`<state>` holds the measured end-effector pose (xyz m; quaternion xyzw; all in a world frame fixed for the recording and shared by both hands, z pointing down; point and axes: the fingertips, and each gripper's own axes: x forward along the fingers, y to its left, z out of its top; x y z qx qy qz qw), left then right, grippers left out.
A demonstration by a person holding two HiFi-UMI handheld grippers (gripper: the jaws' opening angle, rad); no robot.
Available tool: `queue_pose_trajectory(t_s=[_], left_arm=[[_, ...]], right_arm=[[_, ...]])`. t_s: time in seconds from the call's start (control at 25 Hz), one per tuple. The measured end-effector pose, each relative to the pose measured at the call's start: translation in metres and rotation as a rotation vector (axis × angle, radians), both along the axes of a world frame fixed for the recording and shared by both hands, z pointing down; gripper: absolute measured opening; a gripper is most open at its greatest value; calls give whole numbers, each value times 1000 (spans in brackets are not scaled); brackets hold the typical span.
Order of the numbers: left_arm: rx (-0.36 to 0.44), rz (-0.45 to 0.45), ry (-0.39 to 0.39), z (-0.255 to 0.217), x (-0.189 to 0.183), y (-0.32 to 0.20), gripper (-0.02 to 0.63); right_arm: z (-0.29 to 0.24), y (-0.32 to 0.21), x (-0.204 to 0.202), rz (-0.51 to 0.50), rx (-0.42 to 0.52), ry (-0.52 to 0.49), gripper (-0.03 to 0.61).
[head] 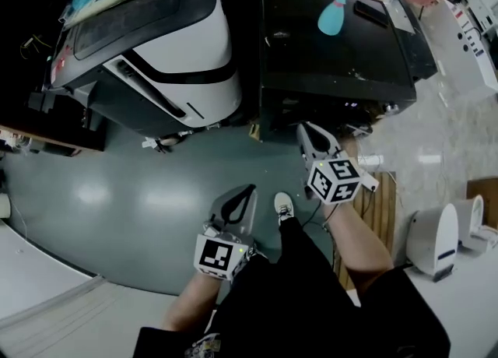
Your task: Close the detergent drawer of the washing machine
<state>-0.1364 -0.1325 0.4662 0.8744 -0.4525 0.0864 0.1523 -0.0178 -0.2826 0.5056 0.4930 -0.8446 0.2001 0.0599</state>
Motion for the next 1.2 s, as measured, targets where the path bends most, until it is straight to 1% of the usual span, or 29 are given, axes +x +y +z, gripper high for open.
queue_pose_trajectory(t_s=[0.24, 0.4, 0.48, 0.6, 0.72, 0.96, 1.2], left_arm=[[27, -35, -1, -22, -44, 42, 3], [55, -39, -10, -33, -68, 70, 3], [74, -40, -9, -39, -79, 84, 3], [121, -40, 15, -52, -94, 103, 3], [123, -38, 27, -62, -104, 118, 3], [130, -15, 37, -63, -108, 135, 3], [120, 35, 49, -62, -79, 152, 3]], right_arm=[[-47, 59, -40, -69, 75, -32, -3], [-72, 98, -63, -102, 123, -25, -3], [-84, 120, -72, -111, 143, -21, -3], [-97, 152, -82, -123, 160, -15, -3], [-101, 181, -87, -136, 172, -16, -3], [-104, 221, -84, -118, 151, 2, -3], [-109, 247, -61, -114, 170, 24, -3]])
